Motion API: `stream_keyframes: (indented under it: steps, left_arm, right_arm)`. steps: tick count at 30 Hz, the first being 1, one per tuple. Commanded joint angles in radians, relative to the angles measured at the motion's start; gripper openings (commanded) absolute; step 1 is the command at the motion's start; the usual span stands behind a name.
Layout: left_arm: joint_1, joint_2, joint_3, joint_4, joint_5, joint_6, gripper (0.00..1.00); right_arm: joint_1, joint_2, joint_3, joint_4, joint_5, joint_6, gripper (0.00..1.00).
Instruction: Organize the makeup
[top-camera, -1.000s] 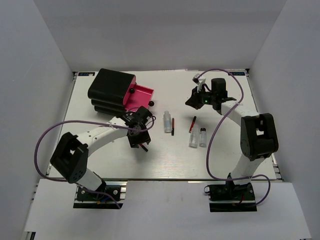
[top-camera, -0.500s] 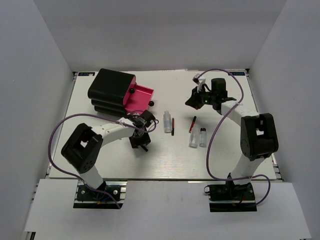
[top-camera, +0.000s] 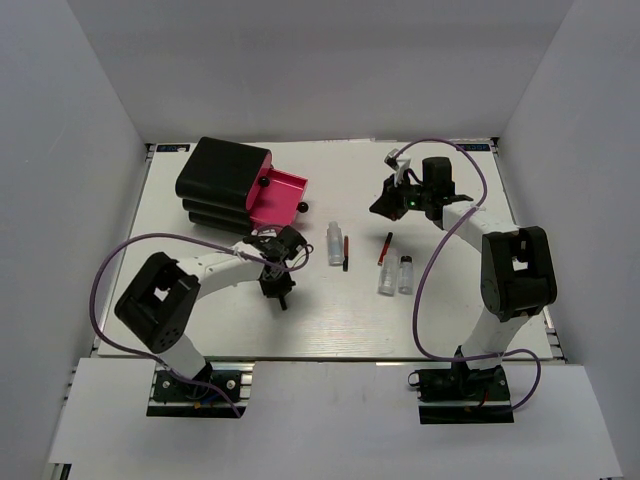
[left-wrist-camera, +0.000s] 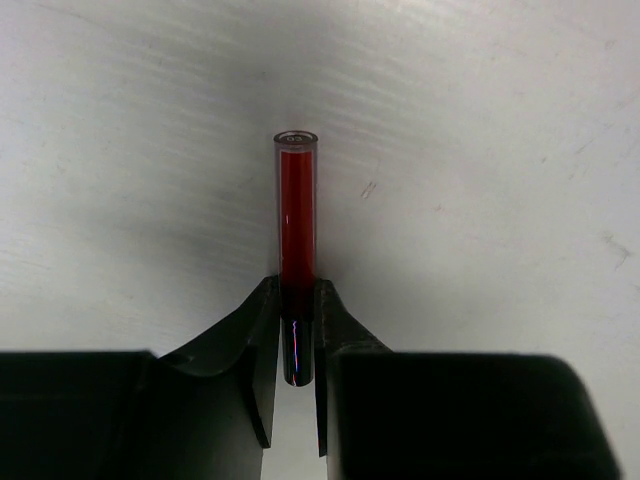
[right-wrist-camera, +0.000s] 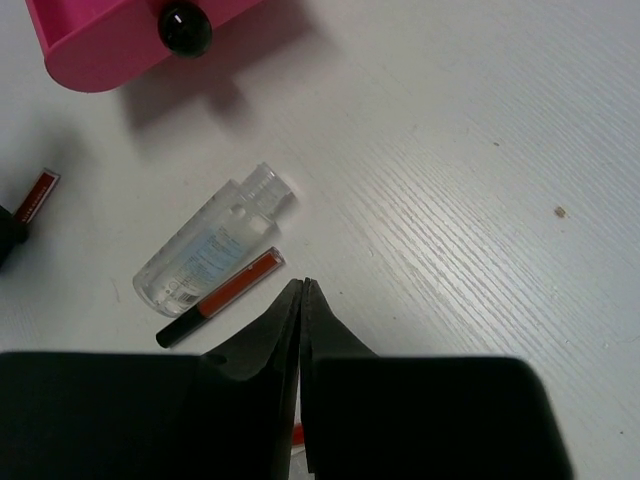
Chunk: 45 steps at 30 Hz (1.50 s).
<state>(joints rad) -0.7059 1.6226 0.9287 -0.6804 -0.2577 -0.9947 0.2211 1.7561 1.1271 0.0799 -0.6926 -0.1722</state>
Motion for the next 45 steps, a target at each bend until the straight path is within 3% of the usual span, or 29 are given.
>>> stream_keyframes:
  steps: [1, 6, 13, 20, 27, 32, 33, 34, 38, 45]
  left_arm:
    - [-0.014, -0.097, -0.007, -0.022, 0.017, 0.036, 0.17]
    - [-0.037, -0.243, 0.096, 0.004, 0.066, 0.209, 0.10]
    - [-0.012, -0.211, 0.393, -0.042, -0.008, 0.437, 0.05]
    - [0.107, 0.078, 0.709, -0.033, -0.110, 0.640, 0.06]
    - [0.209, 0.272, 0.872, -0.038, -0.141, 0.715, 0.11]
    - [0.235, 0.321, 0.889, -0.033, -0.132, 0.731, 0.26]
    - [0.246, 0.327, 0.898, -0.036, -0.130, 0.729, 0.31]
    - [0.246, 0.338, 0.898, -0.033, -0.127, 0.729, 0.43]
    - [0.255, 0.344, 0.898, -0.030, -0.115, 0.722, 0.56]
    - [0.243, 0.293, 0.918, -0.011, -0.078, 0.697, 0.58]
  right_arm:
    - [-0.008, -0.015, -0.001, -0.006, -0.033, -0.021, 0.06]
    - [-0.005, -0.014, -0.007, -0.022, -0.048, -0.038, 0.23]
    - [-0.002, -0.015, -0.018, -0.026, -0.056, -0.046, 0.24]
    - [-0.002, -0.027, -0.029, -0.028, -0.041, -0.055, 0.24]
    - [0.004, -0.021, -0.020, -0.046, -0.004, -0.046, 0.26]
    - [0.012, -0.007, -0.015, -0.063, 0.021, -0.041, 0.28]
    - [0.014, -0.004, -0.012, -0.065, 0.025, -0.043, 0.29]
    - [0.012, -0.003, -0.010, -0.069, 0.028, -0.043, 0.29]
    - [0.015, 0.006, 0.013, -0.113, 0.050, -0.055, 0.32]
    - [0.007, 0.011, 0.063, -0.193, 0.178, -0.062, 0.31]
